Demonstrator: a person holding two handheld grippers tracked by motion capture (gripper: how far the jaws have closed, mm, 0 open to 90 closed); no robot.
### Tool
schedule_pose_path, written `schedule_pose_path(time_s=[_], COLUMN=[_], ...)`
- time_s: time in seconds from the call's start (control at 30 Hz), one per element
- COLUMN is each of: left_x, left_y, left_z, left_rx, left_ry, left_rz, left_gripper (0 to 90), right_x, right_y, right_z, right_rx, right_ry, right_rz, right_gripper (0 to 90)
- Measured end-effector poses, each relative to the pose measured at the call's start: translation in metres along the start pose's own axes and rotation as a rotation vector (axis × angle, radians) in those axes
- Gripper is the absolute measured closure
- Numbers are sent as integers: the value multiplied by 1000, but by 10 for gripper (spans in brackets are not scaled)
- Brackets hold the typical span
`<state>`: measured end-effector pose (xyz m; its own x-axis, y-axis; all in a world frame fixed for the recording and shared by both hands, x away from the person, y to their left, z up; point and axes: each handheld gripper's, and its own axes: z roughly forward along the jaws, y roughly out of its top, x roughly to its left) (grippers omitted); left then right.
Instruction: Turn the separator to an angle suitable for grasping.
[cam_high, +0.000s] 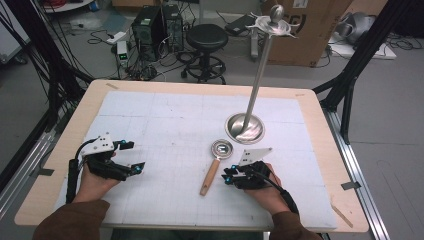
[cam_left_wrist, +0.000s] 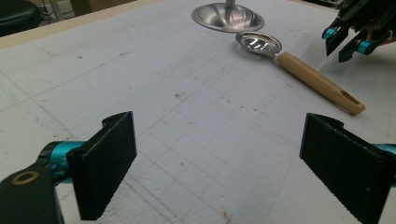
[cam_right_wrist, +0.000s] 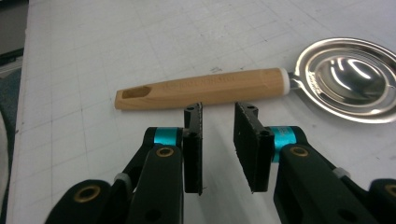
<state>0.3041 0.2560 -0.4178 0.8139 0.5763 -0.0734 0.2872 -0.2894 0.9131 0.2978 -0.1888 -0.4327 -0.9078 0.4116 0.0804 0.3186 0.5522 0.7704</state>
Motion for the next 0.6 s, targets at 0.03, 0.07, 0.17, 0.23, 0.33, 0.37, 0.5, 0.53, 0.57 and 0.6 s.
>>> schedule_pose_path(time_s=[0.03, 0.07, 0.17, 0.23, 0.33, 0.37, 0.5, 0.53, 0.57, 0.6], left_x=[0, 0, 0, 0, 0, 0, 0, 0, 1, 1], left_y=[0, 0, 0, 0, 0, 0, 0, 0, 0, 0], left_z=[0, 0, 0, 0, 0, 0, 0, 0, 0, 0], left_rx=[0, 0, -2, -2, 1, 2, 1, 2, 2, 2], left_ry=[-1, -1, -1, -2, 0, 0, 1, 0, -1, -1], left_rz=[1, 1, 1, 0, -1, -2, -2, 0, -1, -2], left_gripper=[114, 114, 114, 114, 115, 115, 116, 116, 116, 116], right_x=[1, 2, 5, 7, 8, 8, 9, 11, 11, 13], right_y=[2, 3, 5, 6, 9, 10, 15, 18, 19, 21], right_z=[6, 8, 14, 18, 25, 27, 33, 36, 37, 39], right_rx=[12, 21, 46, 54, 63, 68, 69, 70, 69, 74], right_ry=[-2, 3, 6, 8, 5, 12, 19, 22, 24, 30], right_rz=[-8, -10, -9, -16, -36, -38, -49, -59, -63, -68], right_gripper=[779, 798, 850, 868, 871, 872, 879, 880, 882, 885])
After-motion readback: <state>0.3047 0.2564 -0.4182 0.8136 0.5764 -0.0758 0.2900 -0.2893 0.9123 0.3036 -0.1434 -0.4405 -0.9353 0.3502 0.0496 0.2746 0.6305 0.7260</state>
